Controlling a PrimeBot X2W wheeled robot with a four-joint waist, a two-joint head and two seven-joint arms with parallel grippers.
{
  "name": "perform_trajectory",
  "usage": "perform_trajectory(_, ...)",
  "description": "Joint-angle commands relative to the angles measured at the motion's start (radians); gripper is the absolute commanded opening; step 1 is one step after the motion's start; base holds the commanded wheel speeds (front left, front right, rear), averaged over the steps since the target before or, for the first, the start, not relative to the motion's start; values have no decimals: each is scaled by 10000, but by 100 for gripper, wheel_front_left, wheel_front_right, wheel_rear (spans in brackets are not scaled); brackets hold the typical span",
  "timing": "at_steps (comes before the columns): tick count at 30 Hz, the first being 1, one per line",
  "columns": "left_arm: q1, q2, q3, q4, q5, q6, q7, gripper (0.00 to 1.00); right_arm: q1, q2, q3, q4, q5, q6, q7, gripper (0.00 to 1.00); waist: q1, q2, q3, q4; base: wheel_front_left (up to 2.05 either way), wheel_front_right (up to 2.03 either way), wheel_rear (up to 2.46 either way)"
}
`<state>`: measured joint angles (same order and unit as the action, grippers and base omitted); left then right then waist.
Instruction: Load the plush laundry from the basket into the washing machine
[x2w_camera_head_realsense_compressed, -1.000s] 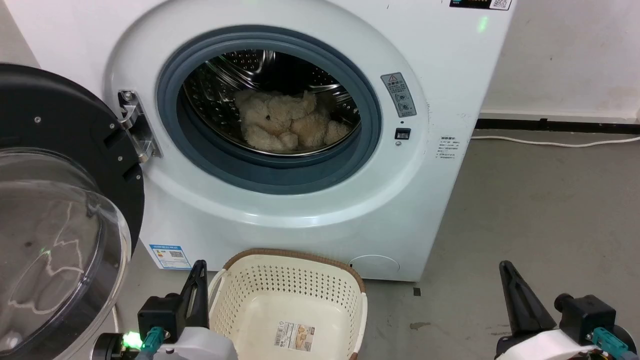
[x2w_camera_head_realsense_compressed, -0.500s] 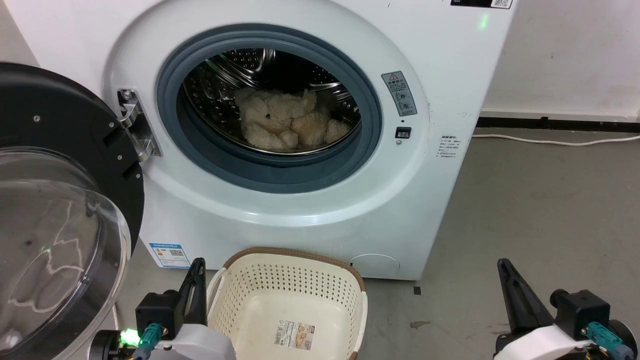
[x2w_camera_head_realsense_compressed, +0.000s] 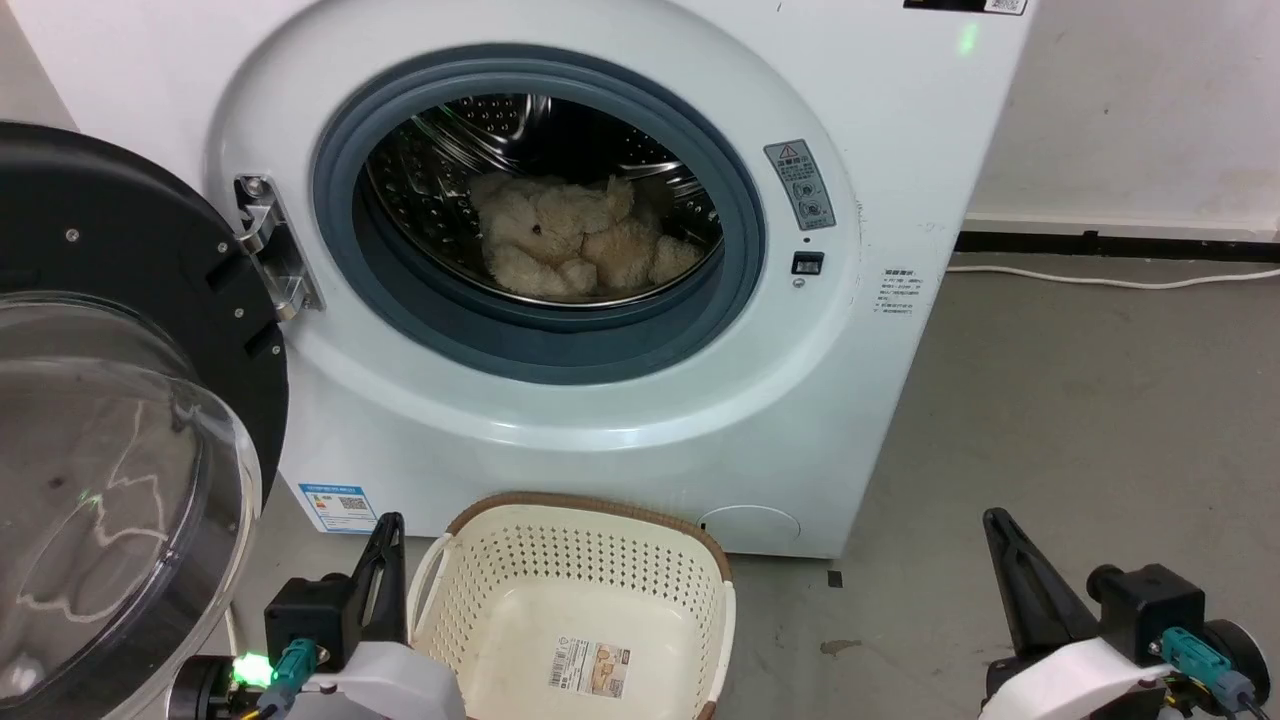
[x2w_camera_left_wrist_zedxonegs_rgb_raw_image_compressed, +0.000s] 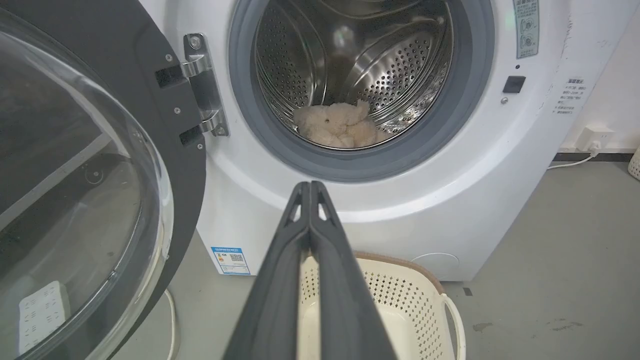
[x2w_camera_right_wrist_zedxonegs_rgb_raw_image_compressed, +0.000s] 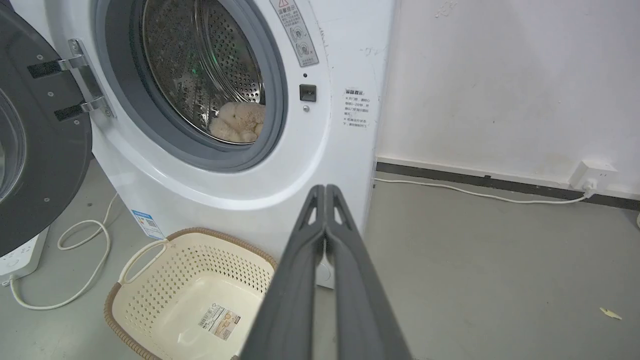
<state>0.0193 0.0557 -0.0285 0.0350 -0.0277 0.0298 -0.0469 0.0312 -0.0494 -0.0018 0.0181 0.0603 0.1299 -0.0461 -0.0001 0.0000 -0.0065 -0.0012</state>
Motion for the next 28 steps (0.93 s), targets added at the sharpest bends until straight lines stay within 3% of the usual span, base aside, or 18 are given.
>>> perform_trajectory(1,-151,-14,54,-89,91,-77,58,0,-130,-7,9,-75,-128,7,49,0,1,0,5,1,0,0,0)
perform_trajectory(28,-193,-55,285,-350,277,-298,469,0,-312,-8,18,-181,-603,8,461,0,1,0,65,12,0,0,0)
